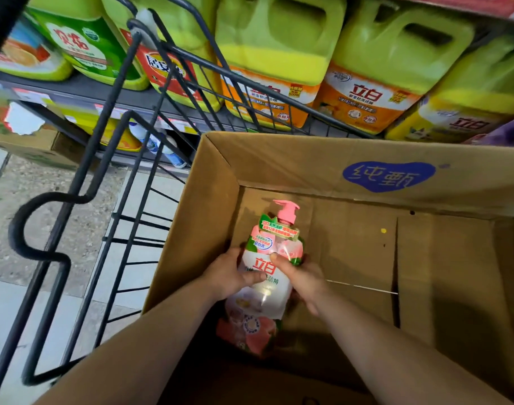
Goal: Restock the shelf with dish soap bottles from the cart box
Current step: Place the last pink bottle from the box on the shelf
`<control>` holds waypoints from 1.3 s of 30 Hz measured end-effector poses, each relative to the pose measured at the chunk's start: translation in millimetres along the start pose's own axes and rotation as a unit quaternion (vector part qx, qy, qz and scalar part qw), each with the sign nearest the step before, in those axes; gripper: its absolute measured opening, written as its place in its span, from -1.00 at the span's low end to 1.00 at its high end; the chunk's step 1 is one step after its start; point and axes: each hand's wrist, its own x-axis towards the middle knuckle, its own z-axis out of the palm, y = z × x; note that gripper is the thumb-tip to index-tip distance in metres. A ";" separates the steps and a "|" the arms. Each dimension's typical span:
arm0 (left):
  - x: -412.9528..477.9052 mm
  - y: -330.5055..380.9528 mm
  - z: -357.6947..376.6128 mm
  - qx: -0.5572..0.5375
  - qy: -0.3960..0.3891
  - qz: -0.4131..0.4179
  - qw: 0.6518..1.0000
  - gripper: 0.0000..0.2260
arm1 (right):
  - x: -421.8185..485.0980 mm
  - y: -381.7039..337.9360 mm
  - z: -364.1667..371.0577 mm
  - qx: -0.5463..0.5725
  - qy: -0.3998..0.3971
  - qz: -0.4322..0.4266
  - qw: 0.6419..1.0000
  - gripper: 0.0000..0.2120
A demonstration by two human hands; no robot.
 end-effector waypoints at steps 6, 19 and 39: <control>-32.1 4.0 12.3 -0.167 -0.073 0.005 0.983 -0.62 | -35.5 -28.4 -21.9 -0.031 -0.025 -0.040 0.998 -0.62; -100.5 99.2 30.0 -0.149 -0.004 0.113 0.982 -0.67 | -135.8 -101.8 -81.6 0.017 0.028 -0.138 0.990 -0.56; -248.6 272.2 231.1 -0.032 -0.014 0.363 0.931 -0.67 | -346.3 -59.0 -307.5 0.190 0.229 -0.307 0.904 -0.57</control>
